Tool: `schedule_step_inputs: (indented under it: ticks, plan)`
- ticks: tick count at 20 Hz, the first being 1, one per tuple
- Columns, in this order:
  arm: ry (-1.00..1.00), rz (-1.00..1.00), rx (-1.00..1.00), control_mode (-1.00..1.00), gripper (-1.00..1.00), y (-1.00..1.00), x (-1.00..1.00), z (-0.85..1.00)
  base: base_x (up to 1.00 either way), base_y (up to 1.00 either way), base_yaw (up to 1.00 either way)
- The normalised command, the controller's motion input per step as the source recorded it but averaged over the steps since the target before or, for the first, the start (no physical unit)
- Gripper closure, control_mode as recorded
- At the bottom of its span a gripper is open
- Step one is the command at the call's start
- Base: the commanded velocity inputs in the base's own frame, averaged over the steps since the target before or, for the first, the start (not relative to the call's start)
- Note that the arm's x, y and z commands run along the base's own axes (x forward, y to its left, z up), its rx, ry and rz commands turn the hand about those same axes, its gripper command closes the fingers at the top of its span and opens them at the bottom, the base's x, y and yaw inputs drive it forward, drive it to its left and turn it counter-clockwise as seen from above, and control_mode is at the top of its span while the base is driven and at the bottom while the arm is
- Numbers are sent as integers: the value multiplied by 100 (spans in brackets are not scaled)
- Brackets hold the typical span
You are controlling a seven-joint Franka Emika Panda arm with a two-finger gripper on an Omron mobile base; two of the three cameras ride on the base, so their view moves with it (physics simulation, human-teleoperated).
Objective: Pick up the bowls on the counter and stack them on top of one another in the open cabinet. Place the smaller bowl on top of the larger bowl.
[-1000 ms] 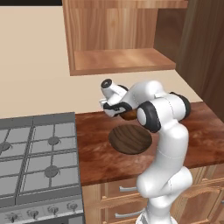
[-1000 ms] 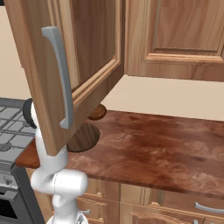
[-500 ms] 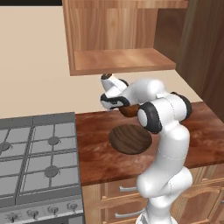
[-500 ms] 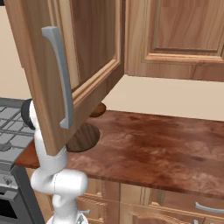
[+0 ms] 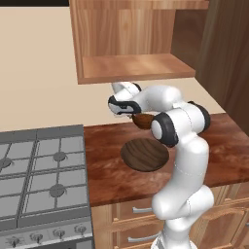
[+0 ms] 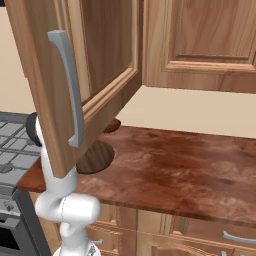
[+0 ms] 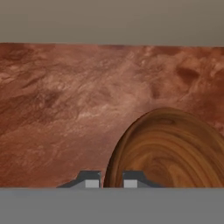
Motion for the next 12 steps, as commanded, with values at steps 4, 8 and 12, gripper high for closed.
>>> schedule_step_inputs:
  ticks: [4, 8, 12]
  plan:
    - [10, 0, -2, -100, 100, 7, -18, -4, 0, 0, 0]
    - [-2, 0, -1, -100, 100, 8, -32, -19, 0, 0, 0]
    - [-16, 0, -1, -100, 100, 4, -48, -31, 0, 0, 0]
